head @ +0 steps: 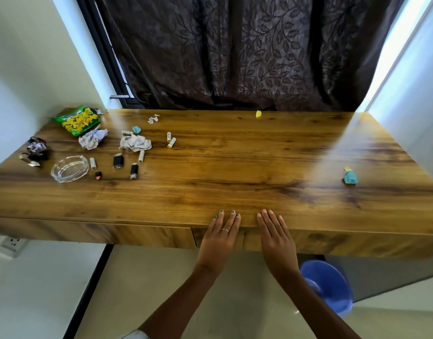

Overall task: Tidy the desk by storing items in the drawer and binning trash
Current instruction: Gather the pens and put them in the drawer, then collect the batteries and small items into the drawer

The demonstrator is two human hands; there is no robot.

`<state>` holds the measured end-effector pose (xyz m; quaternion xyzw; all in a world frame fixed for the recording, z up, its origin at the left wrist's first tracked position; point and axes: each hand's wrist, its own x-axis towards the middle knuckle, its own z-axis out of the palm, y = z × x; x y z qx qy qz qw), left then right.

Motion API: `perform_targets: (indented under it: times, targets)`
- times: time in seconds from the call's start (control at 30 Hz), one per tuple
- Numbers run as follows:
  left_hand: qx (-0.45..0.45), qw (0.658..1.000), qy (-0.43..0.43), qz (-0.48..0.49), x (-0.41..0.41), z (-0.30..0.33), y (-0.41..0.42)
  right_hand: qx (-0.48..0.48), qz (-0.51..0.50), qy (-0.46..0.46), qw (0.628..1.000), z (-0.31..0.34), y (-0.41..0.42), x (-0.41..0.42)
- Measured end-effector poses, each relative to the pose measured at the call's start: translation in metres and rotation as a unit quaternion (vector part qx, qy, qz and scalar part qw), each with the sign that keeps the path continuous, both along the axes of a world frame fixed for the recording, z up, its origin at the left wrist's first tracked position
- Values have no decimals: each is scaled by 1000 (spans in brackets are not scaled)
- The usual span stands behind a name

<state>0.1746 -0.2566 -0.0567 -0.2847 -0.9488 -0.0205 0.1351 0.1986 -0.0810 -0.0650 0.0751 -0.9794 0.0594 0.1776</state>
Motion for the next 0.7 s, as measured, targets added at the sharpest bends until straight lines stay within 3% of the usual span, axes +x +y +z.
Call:
perform_targets:
  times: [0.3,0.7]
  targets:
    - [32,990,-108,86,32,2,-40,-48,-26,20,998,-7,-27,22]
    - [54,970,-122,206,-4,10,-168,-91,111,56,988,1,-138,7]
